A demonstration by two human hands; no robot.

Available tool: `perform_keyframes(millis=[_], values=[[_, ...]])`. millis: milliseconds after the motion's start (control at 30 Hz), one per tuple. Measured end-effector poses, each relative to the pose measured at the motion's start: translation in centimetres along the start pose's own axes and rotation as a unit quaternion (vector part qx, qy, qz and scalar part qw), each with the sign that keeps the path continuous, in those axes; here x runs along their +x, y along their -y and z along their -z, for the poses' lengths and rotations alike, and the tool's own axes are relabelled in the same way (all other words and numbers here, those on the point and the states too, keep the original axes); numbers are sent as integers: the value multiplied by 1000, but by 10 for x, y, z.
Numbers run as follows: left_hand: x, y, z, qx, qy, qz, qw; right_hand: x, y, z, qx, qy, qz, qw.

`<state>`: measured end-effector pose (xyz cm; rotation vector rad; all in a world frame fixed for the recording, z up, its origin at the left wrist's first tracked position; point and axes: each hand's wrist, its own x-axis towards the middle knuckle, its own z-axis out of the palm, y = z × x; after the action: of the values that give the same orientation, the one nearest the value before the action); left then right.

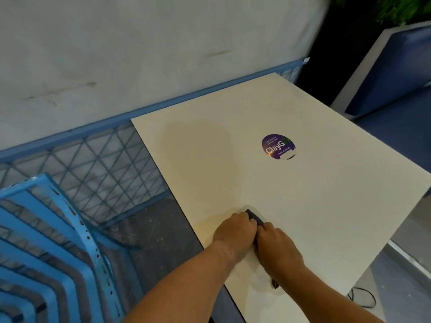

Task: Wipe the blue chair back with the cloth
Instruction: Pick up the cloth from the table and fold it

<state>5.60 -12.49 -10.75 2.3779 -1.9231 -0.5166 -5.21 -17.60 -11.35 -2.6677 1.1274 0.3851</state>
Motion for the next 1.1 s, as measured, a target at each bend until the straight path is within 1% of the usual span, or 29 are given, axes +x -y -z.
perform_keyframes(millis=[133,233,300,433,567,700,800,967,1100], values=[[3,6,5,-29,-41,-15,999,1,-1,16,8,-20,-14,1000],[-1,9,16,-47,-95,-42,993,-6,-2,33,25,-48,-29,998],[-10,10,27,-71,-118,-54,989,-15,-2,46,35,-62,-29,997],[-42,6,44,-176,-123,-34,976,-42,3,64,48,-105,4,993],[-82,-2,52,-220,-158,-6,963,-72,17,73,81,-131,43,987],[-134,-10,47,-257,-211,17,943,-107,35,70,140,-123,77,979],[-178,-17,31,-278,-229,46,932,-134,48,57,165,-117,116,972],[-243,-19,6,-267,-236,70,932,-178,72,18,205,-57,183,960],[-280,-16,-2,-252,-228,86,937,-197,90,5,219,-12,193,956]])
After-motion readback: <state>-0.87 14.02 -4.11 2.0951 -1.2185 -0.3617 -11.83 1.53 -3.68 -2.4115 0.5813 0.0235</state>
